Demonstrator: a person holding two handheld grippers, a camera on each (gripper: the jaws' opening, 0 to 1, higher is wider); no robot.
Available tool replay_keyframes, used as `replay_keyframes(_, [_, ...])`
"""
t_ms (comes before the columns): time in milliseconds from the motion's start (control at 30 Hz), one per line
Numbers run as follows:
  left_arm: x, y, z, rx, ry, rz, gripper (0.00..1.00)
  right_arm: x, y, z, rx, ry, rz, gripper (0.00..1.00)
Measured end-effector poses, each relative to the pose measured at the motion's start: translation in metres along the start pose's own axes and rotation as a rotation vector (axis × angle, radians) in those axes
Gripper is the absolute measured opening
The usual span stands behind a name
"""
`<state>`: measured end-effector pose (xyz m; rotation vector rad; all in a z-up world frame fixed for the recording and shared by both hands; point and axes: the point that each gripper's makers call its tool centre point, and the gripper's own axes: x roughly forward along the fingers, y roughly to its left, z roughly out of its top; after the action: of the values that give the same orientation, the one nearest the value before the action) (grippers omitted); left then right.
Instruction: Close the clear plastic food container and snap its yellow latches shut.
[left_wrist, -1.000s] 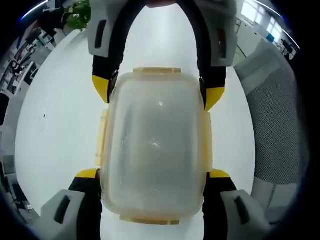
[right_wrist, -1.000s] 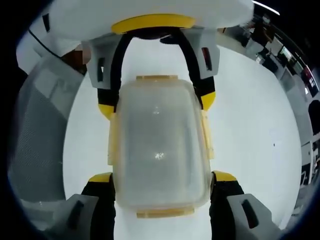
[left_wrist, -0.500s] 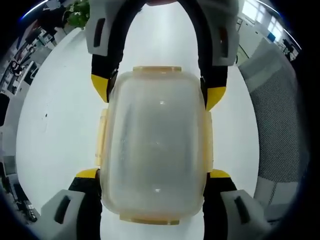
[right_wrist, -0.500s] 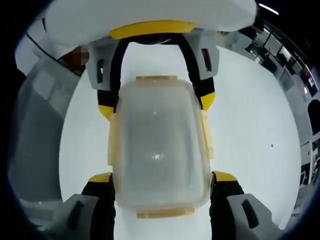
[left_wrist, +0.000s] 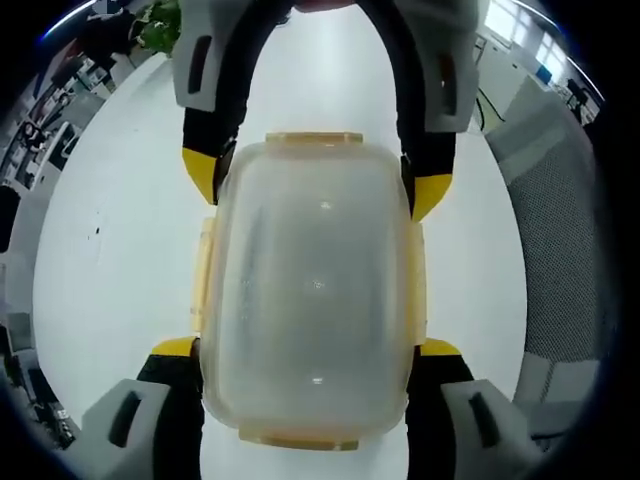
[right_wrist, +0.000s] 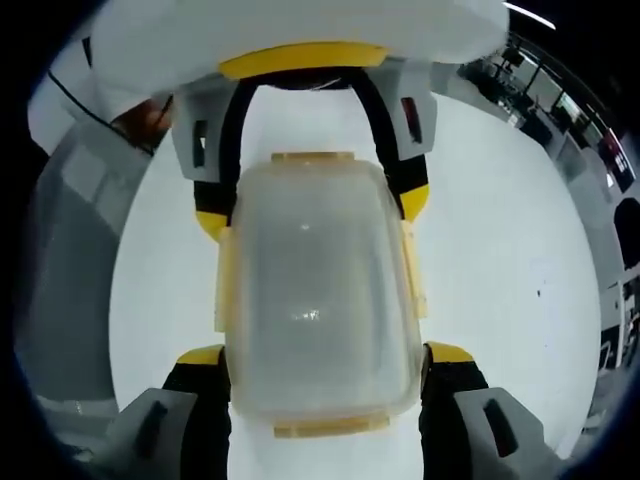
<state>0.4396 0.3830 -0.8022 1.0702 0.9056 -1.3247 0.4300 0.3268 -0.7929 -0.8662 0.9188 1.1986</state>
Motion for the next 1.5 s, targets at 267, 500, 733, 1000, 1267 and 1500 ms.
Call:
replay_keyframes(267, [0.002, 0.013, 0.0, 0.0, 0.002, 0.002, 0.84, 0.002, -0.013, 0.0, 0.002, 0.002, -0.003, 0.78])
replay_keyframes(500, [0.003, 0.021, -0.001, -0.004, 0.003, 0.005, 0.84, 0.002, -0.021, 0.001, -0.001, 0.0, -0.004, 0.78])
replay_keyframes(733, [0.003, 0.028, -0.001, -0.005, 0.006, 0.006, 0.84, 0.003, -0.028, 0.002, 0.001, -0.005, -0.008, 0.78])
replay_keyframes(1000, [0.003, 0.039, -0.002, -0.015, -0.003, 0.011, 0.84, 0.004, -0.04, 0.004, -0.002, -0.01, -0.01, 0.78])
replay_keyframes(1267, [0.004, 0.047, -0.003, -0.022, 0.0, 0.013, 0.84, 0.006, -0.048, 0.005, -0.008, -0.008, -0.01, 0.78])
replay_keyframes(1500, [0.004, 0.05, -0.004, -0.022, 0.004, 0.013, 0.84, 0.008, -0.052, 0.006, -0.006, 0.003, -0.012, 0.78])
